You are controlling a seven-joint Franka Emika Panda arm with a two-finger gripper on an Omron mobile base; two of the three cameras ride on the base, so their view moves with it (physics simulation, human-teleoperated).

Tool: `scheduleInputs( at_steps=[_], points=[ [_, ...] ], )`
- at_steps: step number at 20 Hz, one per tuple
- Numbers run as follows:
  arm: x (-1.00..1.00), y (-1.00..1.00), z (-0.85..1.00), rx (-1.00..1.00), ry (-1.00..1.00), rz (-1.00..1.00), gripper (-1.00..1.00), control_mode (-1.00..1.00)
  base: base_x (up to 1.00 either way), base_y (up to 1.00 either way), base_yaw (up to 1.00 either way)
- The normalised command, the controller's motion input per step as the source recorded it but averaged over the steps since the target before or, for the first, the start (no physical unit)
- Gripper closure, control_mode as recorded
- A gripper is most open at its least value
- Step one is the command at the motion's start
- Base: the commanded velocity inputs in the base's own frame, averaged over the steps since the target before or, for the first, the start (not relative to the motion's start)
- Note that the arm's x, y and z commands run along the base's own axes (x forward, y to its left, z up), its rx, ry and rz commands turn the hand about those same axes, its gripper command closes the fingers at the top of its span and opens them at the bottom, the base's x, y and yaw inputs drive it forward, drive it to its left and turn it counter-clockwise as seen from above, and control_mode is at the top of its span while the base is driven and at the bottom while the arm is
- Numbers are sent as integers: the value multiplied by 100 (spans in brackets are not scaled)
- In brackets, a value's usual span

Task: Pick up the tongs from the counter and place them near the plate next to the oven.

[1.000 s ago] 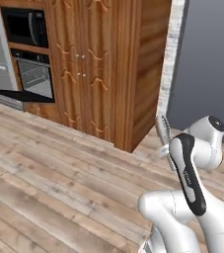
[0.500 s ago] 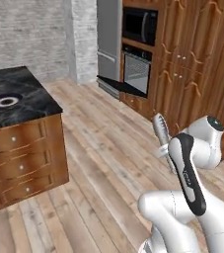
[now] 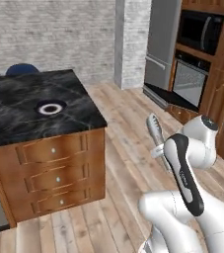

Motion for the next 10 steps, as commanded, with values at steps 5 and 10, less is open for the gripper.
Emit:
scheduleInputs(
  at_steps=[5,10],
  points=[
    [0,0,0,0,0,0,100,100,100,51,21],
    [0,0,0,0,0,0,100,100,100,72,15]
  ],
)
